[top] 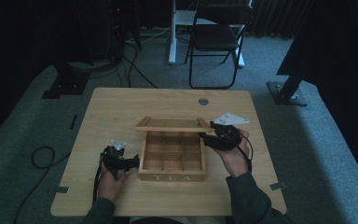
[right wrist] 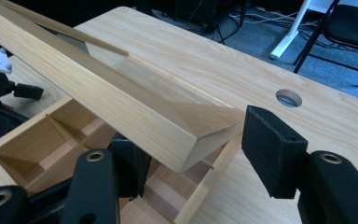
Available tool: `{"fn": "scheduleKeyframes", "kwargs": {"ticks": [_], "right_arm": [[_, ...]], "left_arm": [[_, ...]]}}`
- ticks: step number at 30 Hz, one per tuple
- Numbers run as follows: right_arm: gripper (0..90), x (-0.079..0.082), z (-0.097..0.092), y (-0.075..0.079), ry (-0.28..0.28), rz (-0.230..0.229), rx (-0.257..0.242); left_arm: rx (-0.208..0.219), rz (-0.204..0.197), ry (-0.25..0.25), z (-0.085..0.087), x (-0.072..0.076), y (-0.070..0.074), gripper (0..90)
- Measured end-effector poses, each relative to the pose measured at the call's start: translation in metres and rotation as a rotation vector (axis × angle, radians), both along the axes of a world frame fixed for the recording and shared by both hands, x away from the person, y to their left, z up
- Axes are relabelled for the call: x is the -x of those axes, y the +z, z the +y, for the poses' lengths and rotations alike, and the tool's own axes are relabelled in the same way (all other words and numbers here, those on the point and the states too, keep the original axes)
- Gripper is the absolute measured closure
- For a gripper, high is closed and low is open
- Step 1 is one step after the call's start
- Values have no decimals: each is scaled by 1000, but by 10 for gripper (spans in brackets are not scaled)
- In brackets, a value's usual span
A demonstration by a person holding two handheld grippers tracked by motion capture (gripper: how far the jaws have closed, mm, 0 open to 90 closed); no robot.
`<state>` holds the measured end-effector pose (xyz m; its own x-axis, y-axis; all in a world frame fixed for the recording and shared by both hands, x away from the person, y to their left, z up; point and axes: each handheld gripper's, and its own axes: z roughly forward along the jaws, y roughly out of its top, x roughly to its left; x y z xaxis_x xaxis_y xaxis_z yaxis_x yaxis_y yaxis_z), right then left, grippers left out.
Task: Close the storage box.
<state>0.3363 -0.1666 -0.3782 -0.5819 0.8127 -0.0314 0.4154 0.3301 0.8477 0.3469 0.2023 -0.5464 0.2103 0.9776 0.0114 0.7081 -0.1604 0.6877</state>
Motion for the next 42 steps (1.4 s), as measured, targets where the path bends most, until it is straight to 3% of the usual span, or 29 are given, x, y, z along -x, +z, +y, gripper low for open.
{"fn": "scheduleKeyframes", "kwargs": {"ticks": [22, 42], "right_arm": [[415, 20, -1, -23, 21, 22, -11], [394, 33, 0, -51, 10, 89, -14]], "left_arm": [[1, 4, 0, 0, 0, 0, 16], [1, 1, 1, 0, 0, 0, 16]]}}
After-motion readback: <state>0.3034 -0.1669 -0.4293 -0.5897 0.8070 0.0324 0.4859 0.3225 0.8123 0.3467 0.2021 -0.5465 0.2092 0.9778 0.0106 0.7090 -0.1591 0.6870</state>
